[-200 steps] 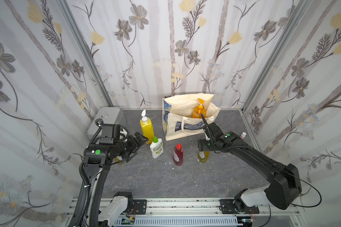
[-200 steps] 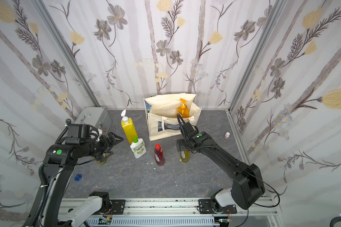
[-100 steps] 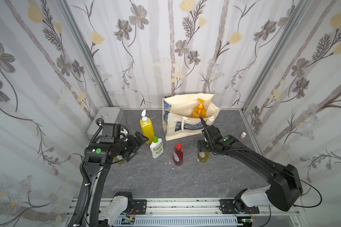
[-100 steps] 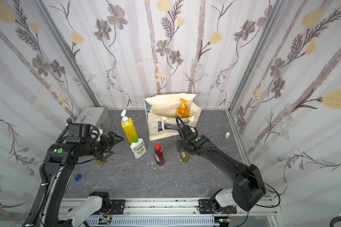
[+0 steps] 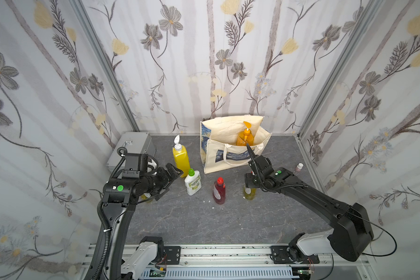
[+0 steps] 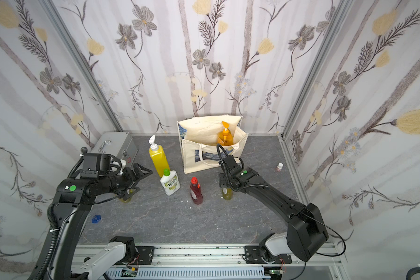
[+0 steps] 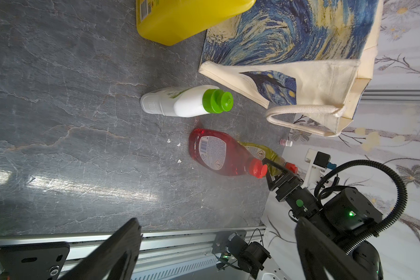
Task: Pack dish soap into the shopping bag
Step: Pick up the bottle of dish soap at the center of the board.
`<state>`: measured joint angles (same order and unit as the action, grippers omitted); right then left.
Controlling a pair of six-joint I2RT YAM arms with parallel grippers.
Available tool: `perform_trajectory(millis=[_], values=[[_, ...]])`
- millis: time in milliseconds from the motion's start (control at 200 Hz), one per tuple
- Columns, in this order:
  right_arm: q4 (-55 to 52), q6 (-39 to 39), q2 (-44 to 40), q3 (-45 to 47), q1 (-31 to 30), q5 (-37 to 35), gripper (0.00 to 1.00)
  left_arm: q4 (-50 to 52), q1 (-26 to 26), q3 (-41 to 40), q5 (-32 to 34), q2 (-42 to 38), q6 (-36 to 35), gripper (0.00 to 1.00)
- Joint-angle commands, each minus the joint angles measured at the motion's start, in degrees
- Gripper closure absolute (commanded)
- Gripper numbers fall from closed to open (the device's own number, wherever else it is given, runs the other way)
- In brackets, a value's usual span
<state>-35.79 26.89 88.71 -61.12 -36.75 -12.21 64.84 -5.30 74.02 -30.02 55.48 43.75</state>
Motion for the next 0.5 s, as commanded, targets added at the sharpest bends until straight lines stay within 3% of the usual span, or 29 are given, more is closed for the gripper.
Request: perform_trajectory(millis=[0,140,290,495], values=[[0.21,0.09,-0.55,0.13,-0.06,-1.78,0.37,-0.85,-0.03,-0.10,0.14,-0.18,0.72,0.00],[0.67,-0.43,-0.87,0.13,-0.07,-2.42,0.42,-1.17,0.01,-0.76,0.07,-0.55,1.16,0.00],[0.99,-0.87,-0.91,0.13,-0.08,-2.25,0.54,-1.38,-0.02,-1.29,0.14,-1.08,1.82,0.00],[0.93,-1.36,-1.31,0.14,-0.17,-1.98,0.59,-1.29,0.05,-2.01,0.66,-1.86,2.53,0.00]])
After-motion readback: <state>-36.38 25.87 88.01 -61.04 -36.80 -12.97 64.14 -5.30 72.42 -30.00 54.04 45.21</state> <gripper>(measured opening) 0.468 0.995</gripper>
